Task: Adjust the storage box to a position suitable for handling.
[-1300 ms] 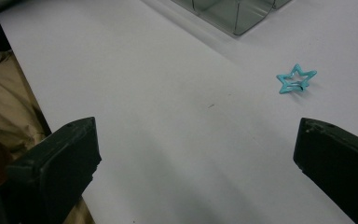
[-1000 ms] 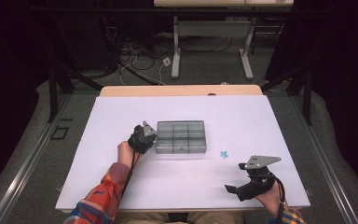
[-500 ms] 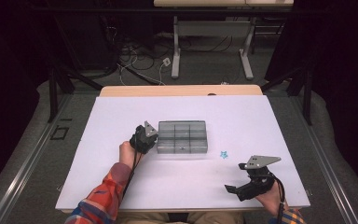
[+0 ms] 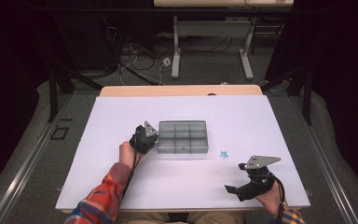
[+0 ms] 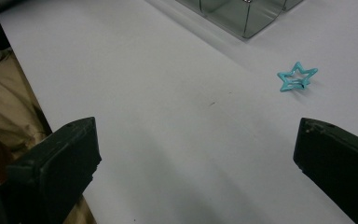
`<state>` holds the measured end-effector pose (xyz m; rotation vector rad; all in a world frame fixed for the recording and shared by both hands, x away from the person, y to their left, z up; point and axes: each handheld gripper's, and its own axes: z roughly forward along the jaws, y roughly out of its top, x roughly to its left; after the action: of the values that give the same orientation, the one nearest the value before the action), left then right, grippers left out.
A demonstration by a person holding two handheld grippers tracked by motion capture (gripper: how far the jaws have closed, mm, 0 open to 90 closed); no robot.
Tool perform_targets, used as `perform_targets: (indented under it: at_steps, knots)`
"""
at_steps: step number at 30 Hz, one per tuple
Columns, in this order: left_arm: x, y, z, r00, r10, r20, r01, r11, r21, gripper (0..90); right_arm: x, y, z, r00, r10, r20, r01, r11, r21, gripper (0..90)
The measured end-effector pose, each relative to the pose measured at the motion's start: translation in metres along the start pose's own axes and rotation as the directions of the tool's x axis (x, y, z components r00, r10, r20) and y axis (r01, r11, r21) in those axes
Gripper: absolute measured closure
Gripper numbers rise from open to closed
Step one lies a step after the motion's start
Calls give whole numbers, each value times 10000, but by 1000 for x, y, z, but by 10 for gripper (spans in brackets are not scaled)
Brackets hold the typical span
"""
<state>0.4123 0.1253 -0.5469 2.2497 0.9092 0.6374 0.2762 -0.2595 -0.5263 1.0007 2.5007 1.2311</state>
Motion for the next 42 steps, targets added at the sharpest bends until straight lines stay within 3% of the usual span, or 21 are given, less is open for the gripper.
perform_targets:
  at_steps: [6, 10, 15, 24, 30, 32, 42]
  knots:
    - [3, -4, -8, 9994, -336, -20, 336, 9994, 90, 807, 0, -1, -1, 10000, -11, -5, 11, 10000, -32, 0]
    - [8, -9, -18, 9973, -700, 228, 692, 9971, 308, 729, 1, -1, -1, 10000, 56, -14, -56, 10000, -51, 0]
    - [9, -13, -32, 9944, -1031, 247, 1017, 9935, 518, 456, 1, -1, -1, 9999, 84, -102, -84, 10000, 33, 0]
    - [2, -32, -59, 9925, -939, 786, 861, 9915, 975, 180, 0, -2, -1, 9999, 143, -82, -142, 9998, 162, 0]
    - [-4, -38, -71, 9933, -783, 850, 703, 9932, 931, 116, -1, -3, 1, 9999, 107, -56, -107, 9999, 91, 0]
    - [-7, -39, -73, 9919, -869, 927, 784, 9927, 920, 94, -1, -3, 1, 9999, 106, -57, -105, 9999, 87, 0]
    - [-17, -41, -81, 9945, -502, 921, 403, 9934, 1071, 1, -2, -5, 1, 9996, 268, -16, -268, 9996, 128, 0]
